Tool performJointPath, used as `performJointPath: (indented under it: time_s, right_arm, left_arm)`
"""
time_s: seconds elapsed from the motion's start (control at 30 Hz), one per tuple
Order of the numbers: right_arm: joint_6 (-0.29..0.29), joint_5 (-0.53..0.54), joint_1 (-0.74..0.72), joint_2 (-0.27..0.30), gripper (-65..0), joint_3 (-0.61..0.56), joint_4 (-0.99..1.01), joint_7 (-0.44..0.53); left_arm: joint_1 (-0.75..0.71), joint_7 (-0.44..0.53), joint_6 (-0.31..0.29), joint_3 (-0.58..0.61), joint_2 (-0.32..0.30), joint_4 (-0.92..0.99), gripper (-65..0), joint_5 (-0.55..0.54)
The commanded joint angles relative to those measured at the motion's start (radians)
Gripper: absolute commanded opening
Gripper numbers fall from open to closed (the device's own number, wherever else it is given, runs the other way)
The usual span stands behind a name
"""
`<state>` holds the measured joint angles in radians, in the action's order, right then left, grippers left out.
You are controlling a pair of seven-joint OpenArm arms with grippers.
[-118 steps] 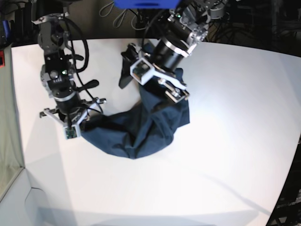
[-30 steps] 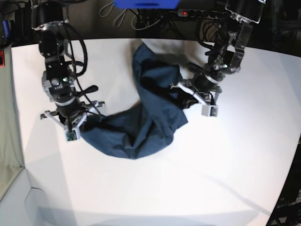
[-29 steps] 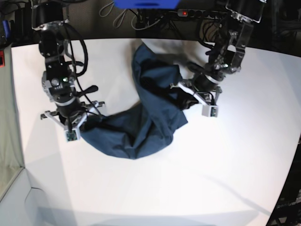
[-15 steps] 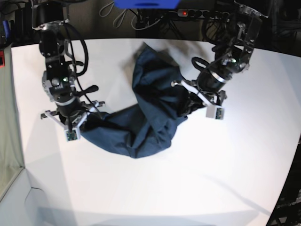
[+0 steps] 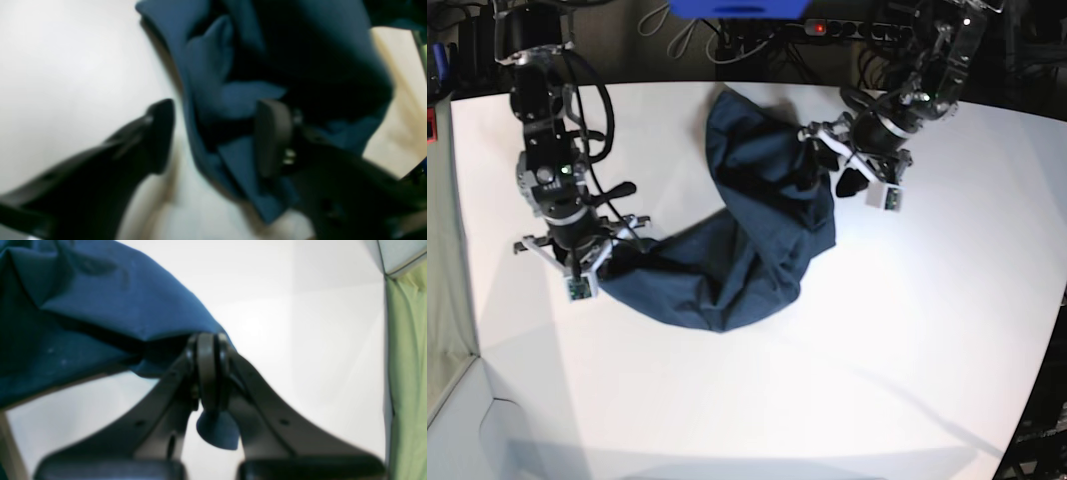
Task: Layout the t-shirt on the table in an organized manner, then fold the t-shirt properly
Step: 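Lower the left gripper onto another shirt edge and grasp it, then lift and stretch the shirt between both grippers, then lay it down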
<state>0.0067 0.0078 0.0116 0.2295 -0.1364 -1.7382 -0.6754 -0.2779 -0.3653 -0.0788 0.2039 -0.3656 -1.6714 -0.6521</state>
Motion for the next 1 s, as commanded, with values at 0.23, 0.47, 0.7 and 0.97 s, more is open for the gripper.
performJointPath:
  time_s: [0.23,0.47,0.7,0.97]
  right_arm:
    - [0.0,-0.006,-0.012,0.005,-65.0,0.004,-0.016,0.026]
    - [0.0,-0.006,-0.009,0.006,-65.0,0.004,-0.016,0.026]
    - [0.0,-0.006,-0.011,0.005,-65.0,0.004,-0.016,0.026]
    - [0.0,-0.006,-0.011,0.005,-65.0,0.004,-0.016,0.026]
  left_arm:
    - [0.039,0.019,-0.009,-0.001,0.001,-0.023,-28.9,-0.008]
    - [0.038,0.019,-0.009,0.001,0.001,-0.062,-39.7,-0.008]
    - [0.058,0.019,-0.009,0.002,0.004,-0.016,-41.4,-0.008]
    - [0.068,0.019,-0.011,0.002,0.046,0.034,-65.0,-0.008]
